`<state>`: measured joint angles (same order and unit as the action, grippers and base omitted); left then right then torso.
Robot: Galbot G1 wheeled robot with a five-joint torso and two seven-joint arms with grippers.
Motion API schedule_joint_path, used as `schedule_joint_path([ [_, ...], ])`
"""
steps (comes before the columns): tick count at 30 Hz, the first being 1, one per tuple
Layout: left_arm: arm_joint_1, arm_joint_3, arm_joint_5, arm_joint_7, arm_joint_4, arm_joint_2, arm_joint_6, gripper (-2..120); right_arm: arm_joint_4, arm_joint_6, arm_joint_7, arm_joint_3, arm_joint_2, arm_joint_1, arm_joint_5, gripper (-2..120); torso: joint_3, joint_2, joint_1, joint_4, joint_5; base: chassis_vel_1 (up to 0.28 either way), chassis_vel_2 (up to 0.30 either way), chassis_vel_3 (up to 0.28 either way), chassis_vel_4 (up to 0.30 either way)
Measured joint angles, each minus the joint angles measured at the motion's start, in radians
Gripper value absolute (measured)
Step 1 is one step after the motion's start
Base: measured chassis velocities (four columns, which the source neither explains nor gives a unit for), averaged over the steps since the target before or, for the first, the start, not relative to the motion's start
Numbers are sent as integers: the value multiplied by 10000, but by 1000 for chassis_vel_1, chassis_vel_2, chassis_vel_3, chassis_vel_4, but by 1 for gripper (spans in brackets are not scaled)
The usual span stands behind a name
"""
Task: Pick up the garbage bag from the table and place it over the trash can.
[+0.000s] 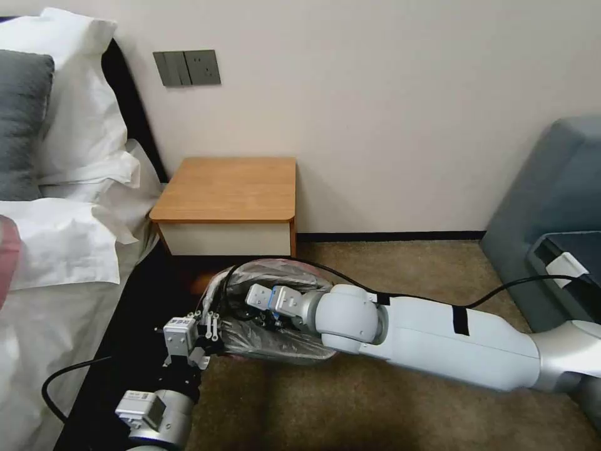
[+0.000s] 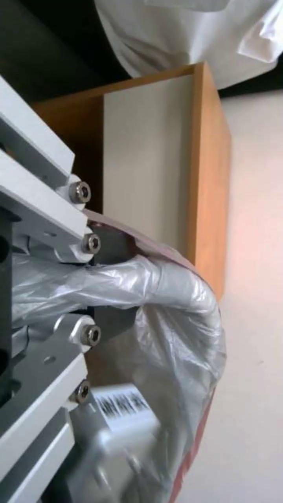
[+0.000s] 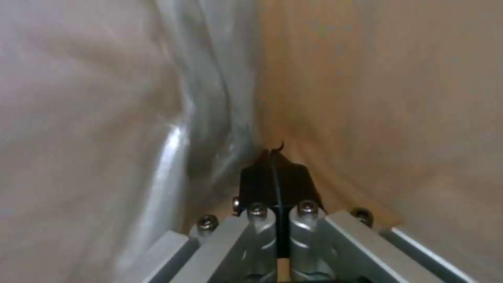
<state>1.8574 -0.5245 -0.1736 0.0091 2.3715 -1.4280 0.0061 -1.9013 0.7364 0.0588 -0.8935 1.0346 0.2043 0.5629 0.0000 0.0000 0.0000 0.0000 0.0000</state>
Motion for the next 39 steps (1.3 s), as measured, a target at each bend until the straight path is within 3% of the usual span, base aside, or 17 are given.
schedule_joint_path([
  [17, 120, 284, 170, 11, 106, -230, -95, 8, 767, -34, 138, -381, 163, -106, -112, 0, 0, 0, -1, 1, 2, 0, 0, 0, 0],
  [24, -121, -121, 101, -46, -575, -271, -160, 8, -720, -50, 231, -93, -771, -331, 881, 0, -1, 0, 0, -1, 0, 0, 0, 0, 0],
  [32, -191, -131, -729, -225, -735, -253, 57, 8, -2125, -60, 1996, 655, -1260, -121, 3682, 0, 0, 0, 0, 2, 1, 0, 0, 0, 0],
  [36, -339, -238, -2028, -688, -949, -96, 617, 8, -4038, -294, 3478, 2574, -2593, 1061, 5577, 0, -1, 1, -1, 1, 2, 0, 0, 0, 0],
  [37, -339, -238, -2028, -688, -949, -96, 617, 8, -4038, -294, 3478, 2574, -2593, 1061, 5577, 0, -1, 1, -1, 1, 2, 0, 0, 0, 0],
  [39, -397, -140, -2175, -866, -1170, -33, 731, 8, -4774, -1086, 3610, 3347, -3558, 2174, 5073, 7, -2, 1, 0, -3, 0, 0, 0, 0, 0],
])
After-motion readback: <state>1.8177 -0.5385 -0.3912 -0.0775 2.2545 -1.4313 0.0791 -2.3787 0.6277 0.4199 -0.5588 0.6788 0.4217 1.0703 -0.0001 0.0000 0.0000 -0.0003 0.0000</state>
